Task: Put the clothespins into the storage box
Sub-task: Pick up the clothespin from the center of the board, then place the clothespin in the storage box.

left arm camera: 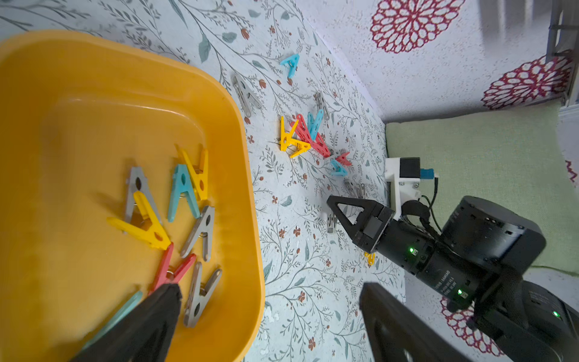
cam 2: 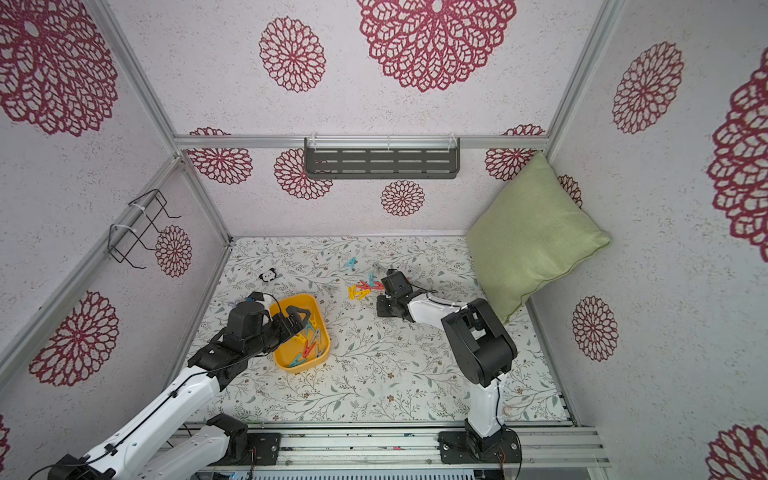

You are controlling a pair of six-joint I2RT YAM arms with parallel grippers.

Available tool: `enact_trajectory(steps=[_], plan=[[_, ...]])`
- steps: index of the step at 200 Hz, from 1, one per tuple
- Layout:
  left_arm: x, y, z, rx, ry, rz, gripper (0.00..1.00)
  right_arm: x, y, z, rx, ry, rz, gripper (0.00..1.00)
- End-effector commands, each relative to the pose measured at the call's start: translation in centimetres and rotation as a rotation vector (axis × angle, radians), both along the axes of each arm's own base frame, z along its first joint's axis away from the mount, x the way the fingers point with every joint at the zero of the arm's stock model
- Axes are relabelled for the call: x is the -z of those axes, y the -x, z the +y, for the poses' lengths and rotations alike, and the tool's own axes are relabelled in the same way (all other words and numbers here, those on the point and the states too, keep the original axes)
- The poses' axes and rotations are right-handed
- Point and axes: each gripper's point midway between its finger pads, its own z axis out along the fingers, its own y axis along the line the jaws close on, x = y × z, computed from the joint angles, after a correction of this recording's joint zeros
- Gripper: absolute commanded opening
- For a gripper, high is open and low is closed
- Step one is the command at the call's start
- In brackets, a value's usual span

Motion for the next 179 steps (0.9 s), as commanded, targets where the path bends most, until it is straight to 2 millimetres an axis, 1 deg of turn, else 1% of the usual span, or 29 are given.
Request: enact_trajectory(steps=[1, 22, 47, 73, 92, 115, 139, 157, 179], plan=[[0.5, 0.9, 2.1, -0.03, -0.017, 0.019, 0.97, -3.0, 0.6, 4.2, -0.097, -0.039, -0.039, 0.01], [-0.3, 1.3, 3.8, -0.064, -0.019, 0.009, 0.97, -4.8, 1.7, 8.4, -0.181, -0.078, -0.061, 0.01], [-0.7, 1.6, 5.5, -0.098, -0.027, 0.01, 0.97, -6.4, 3.4, 13.4, -0.283, -0.116, -0.069, 0.01], [-0.7, 1.8, 7.1, -0.129, -0.011, 0.017, 0.97, -7.1, 5.4, 17.8, -0.37, -0.131, -0.071, 0.01], [-0.8, 2.3, 8.2, -0.154, -0.003, 0.017, 0.97, -6.8, 6.8, 20.3, -0.422, -0.137, -0.062, 0.01], [-1.0, 2.7, 9.1, -0.184, 0.012, 0.006, 0.98, -5.7, 8.0, 22.4, -0.463, -0.126, -0.04, 0.02], [-1.0, 2.8, 9.2, -0.19, 0.03, 0.003, 0.97, -4.8, 8.5, 23.5, -0.489, -0.119, -0.028, 0.07], [-0.7, 2.7, 9.0, -0.186, 0.044, 0.008, 0.97, -5.2, 8.6, 23.8, -0.5, -0.125, -0.036, 0.17], [-0.4, 2.7, 8.8, -0.183, 0.064, 0.009, 0.97, -6.6, 8.3, 23.7, -0.503, -0.131, -0.07, 0.28]])
